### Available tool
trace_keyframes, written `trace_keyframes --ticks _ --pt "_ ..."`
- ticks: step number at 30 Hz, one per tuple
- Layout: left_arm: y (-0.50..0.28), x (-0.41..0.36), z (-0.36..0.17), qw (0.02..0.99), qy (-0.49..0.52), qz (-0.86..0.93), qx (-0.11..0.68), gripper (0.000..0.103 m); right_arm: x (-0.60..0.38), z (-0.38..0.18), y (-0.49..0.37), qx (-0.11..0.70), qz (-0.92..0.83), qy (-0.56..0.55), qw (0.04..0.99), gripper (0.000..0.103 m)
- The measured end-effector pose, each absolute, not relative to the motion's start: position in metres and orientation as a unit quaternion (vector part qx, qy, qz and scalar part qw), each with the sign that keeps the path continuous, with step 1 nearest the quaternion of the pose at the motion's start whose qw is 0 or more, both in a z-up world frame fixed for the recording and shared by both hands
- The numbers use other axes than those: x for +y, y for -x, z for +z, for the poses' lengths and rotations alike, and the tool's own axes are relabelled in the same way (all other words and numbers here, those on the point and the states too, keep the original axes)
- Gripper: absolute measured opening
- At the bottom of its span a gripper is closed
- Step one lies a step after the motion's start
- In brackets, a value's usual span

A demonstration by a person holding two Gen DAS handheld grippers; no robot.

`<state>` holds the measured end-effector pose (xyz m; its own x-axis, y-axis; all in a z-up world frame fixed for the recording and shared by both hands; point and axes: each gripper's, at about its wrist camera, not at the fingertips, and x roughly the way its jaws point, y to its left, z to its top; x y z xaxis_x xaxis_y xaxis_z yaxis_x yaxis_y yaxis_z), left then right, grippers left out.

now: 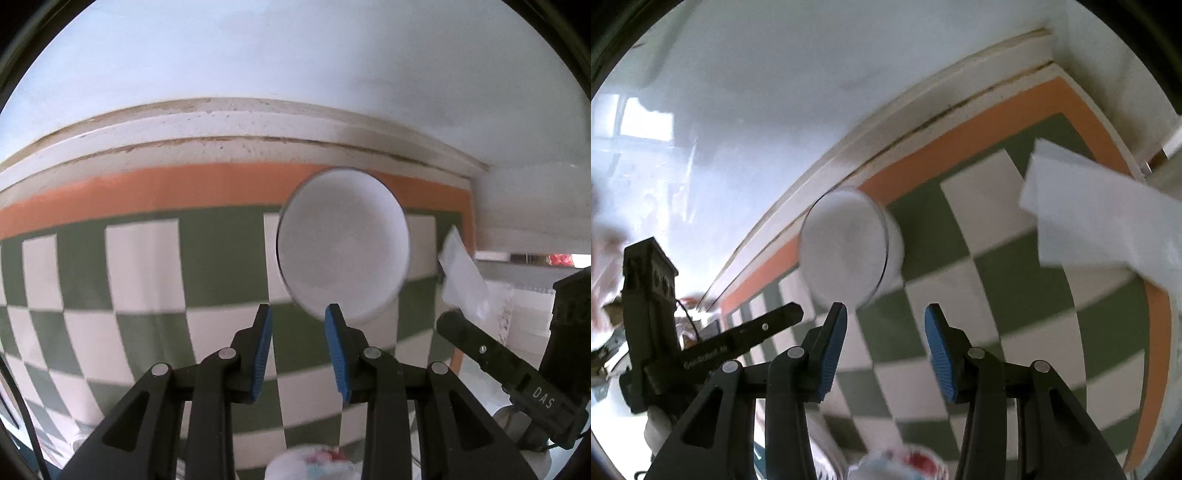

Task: Organize plates and bowls
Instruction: 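Grip the black-rimmed bowl rim together with the stack using both grippers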

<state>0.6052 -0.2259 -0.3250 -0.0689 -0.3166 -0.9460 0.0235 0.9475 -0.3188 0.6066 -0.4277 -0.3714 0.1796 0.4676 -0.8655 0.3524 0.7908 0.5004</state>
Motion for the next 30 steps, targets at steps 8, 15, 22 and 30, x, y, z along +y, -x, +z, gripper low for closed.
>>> trace_keyframes --ticks 8,15,22,30 --pt "-0.634 -0.23 -0.369 0.654 0.088 -0.115 0.743 0.027 -0.413 -0.421 -0.663 0.672 0.047 -0.302 0.675 0.047" --pt "-0.637 -0.231 -0.374 0.662 0.086 -0.132 0.733 0.019 -0.398 -0.433 -0.679 0.688 0.037 -0.269 0.673 0.022" --pt "-0.631 -0.231 -0.368 0.668 0.077 -0.131 0.729 0.019 -0.392 -0.431 -0.68 0.692 0.03 -0.244 0.679 0.012" --pt "-0.613 -0.229 -0.333 0.682 0.074 -0.145 0.713 0.019 -0.39 -0.408 -0.656 0.681 0.033 -0.243 0.69 0.011"
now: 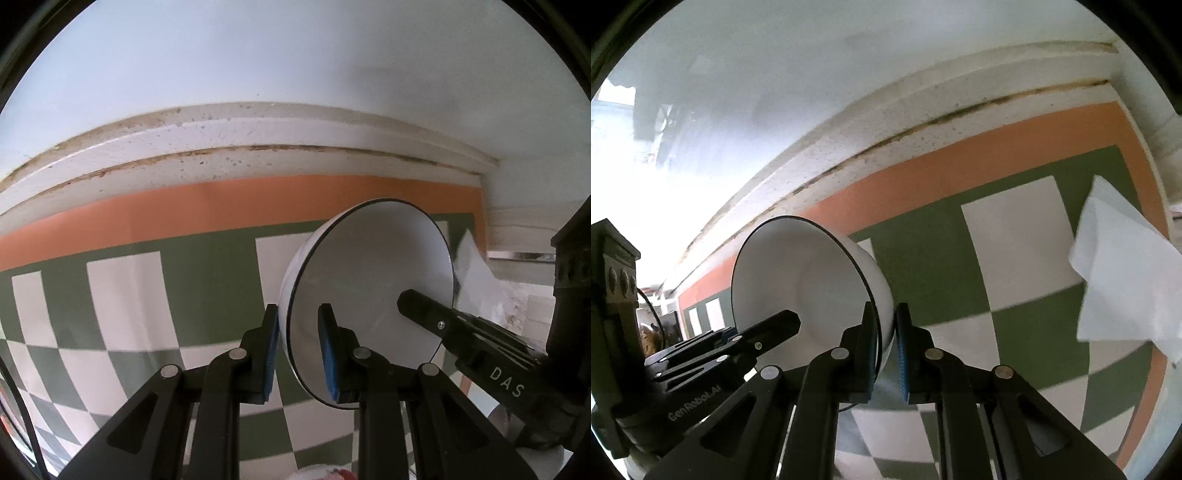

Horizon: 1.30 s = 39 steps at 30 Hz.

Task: Organize plates and bowls
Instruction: 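Grip the black-rimmed bowl rim together with the stack using both grippers, then lift the bowl stack off the cloth with both grippers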

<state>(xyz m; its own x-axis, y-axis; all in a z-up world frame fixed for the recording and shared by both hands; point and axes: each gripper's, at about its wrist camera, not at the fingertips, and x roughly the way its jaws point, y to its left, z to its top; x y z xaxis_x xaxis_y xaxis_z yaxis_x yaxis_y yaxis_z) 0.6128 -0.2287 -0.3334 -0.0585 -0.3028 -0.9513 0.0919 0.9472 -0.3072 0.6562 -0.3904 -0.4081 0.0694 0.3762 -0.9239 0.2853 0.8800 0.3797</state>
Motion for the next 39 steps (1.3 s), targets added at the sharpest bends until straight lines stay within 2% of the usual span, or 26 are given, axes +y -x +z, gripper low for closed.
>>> trace_keyframes --ticks 12,19,27,39 --pt "-0.531 -0.221 -0.26 0.696 0.069 -0.183 0.691 0.019 -0.382 -0.324 -0.571 0.653 0.036 -0.242 0.717 0.011" --pt "-0.461 -0.217 -0.242 0.69 0.058 -0.208 0.691 0.019 -0.379 -0.297 -0.488 0.65 0.036 -0.253 0.716 0.011" --pt "-0.398 -0.215 -0.258 0.67 0.045 -0.215 0.709 0.019 -0.368 -0.302 -0.41 0.665 0.031 -0.245 0.704 0.011" --pt "-0.368 -0.217 -0.293 0.65 0.031 -0.197 0.733 0.019 -0.361 -0.344 -0.375 0.694 0.028 -0.248 0.675 0.011"
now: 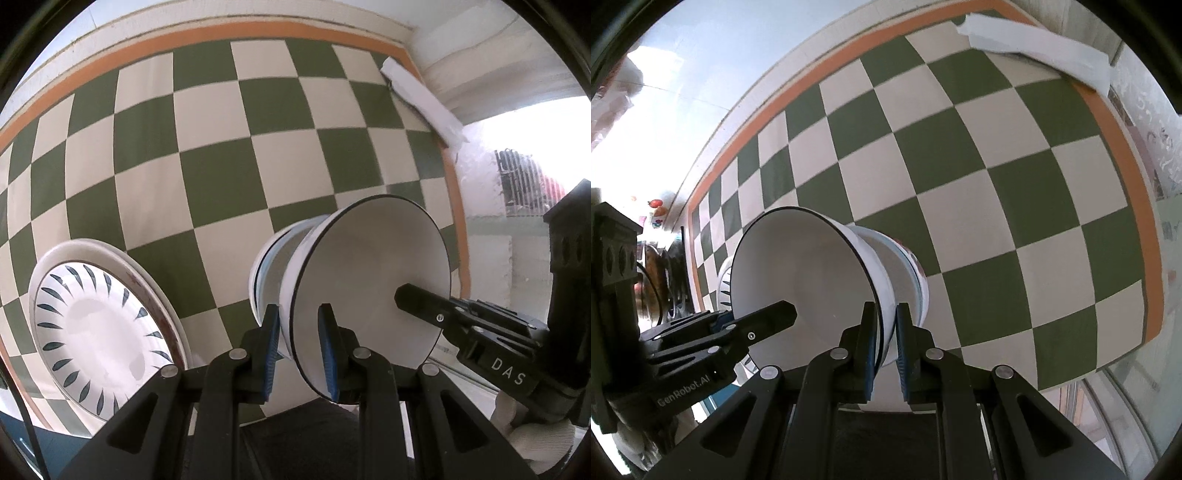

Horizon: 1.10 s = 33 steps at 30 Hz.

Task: Organize plates and bowls
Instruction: 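Lift the bowl stack off the cloth with both grippers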

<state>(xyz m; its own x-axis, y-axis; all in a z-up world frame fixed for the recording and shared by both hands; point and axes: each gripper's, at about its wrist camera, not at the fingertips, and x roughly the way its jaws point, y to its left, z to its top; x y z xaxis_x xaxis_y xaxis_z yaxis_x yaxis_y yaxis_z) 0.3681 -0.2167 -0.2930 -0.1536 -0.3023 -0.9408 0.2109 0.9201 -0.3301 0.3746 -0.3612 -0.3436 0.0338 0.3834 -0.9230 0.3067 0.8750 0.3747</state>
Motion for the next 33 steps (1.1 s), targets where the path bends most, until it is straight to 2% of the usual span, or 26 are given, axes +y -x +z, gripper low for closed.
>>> trace_keyframes --ticks 19,33 --pt "-0.363 -0.234 -0.315 0.644 0.002 -0.183 0.743 0.019 -0.36 -0.371 -0.38 0.72 0.027 -0.237 0.652 0.013" --pt "-0.364 -0.223 -0.305 0.656 0.005 -0.171 0.736 0.019 -0.363 -0.369 -0.38 0.715 0.026 -0.246 0.654 0.015"
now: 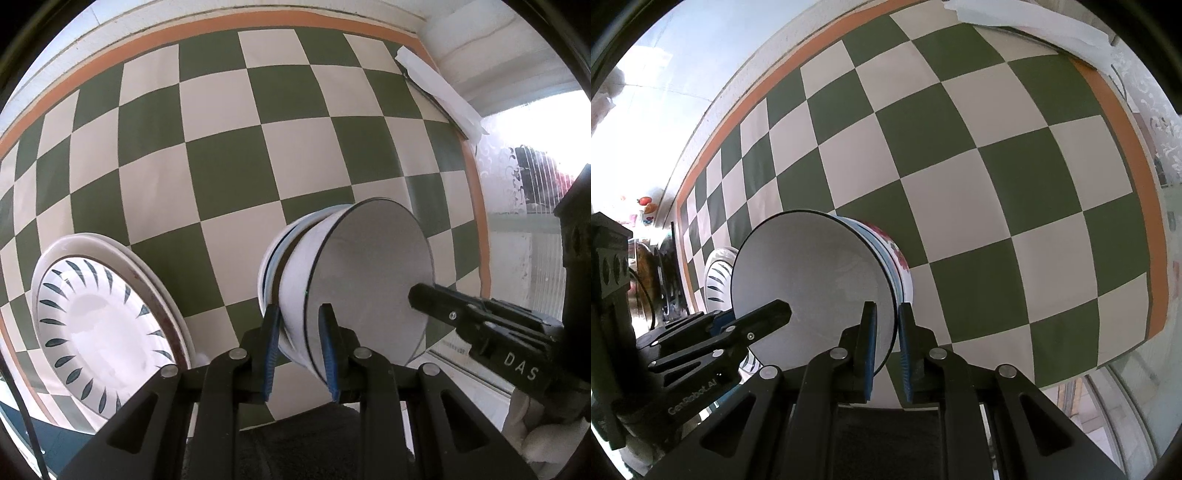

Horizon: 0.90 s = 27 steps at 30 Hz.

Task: Organize plates and bowls
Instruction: 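Lift the bowl stack off the cloth with both grippers, then lower the bowl stack onto the cloth and open both grippers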

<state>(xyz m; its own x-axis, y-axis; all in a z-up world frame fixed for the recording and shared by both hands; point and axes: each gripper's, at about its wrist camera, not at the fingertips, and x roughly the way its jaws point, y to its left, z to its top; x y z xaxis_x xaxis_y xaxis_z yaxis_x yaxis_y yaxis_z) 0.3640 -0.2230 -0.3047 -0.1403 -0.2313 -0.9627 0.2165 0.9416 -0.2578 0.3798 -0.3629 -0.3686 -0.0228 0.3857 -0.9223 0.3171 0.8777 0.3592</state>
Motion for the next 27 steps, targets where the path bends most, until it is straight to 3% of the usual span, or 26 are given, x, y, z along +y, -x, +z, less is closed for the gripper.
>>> trace_keyframes --ticks 7,13,16,17,19,20,21,23,27 --pt "-0.358 -0.209 -0.278 0.684 -0.001 -0.164 0.711 0.02 -0.364 -0.343 -0.375 0.698 0.033 -0.246 0.672 0.015" --pt "-0.347 -0.193 -0.237 0.711 -0.018 -0.17 0.682 0.031 -0.349 -0.297 -0.357 0.68 0.04 -0.206 0.703 0.015" --pt "-0.339 -0.187 -0.218 0.72 -0.016 -0.174 0.672 0.045 -0.342 -0.273 -0.345 0.67 0.044 -0.196 0.715 0.018" --pt "-0.336 -0.185 -0.211 0.724 -0.017 -0.175 0.667 0.047 -0.34 -0.266 -0.341 0.666 0.046 -0.194 0.718 0.021" --pt "-0.33 -0.179 -0.199 0.731 -0.022 -0.177 0.659 0.061 -0.336 -0.253 -0.333 0.661 0.046 -0.19 0.724 0.028" --pt "-0.327 -0.177 -0.194 0.733 -0.021 -0.181 0.655 0.078 -0.334 -0.246 -0.328 0.657 0.047 -0.188 0.728 0.035" --pt "-0.322 -0.173 -0.186 0.739 -0.02 -0.181 0.648 0.087 -0.332 -0.239 -0.324 0.653 0.045 -0.185 0.733 0.038" --pt "-0.316 -0.171 -0.178 0.747 -0.029 -0.181 0.639 0.087 -0.329 -0.229 -0.316 0.649 0.04 -0.182 0.738 0.055" --pt "-0.307 -0.163 -0.161 0.76 -0.032 -0.179 0.624 0.09 -0.323 -0.213 -0.304 0.641 0.034 -0.173 0.747 0.076"
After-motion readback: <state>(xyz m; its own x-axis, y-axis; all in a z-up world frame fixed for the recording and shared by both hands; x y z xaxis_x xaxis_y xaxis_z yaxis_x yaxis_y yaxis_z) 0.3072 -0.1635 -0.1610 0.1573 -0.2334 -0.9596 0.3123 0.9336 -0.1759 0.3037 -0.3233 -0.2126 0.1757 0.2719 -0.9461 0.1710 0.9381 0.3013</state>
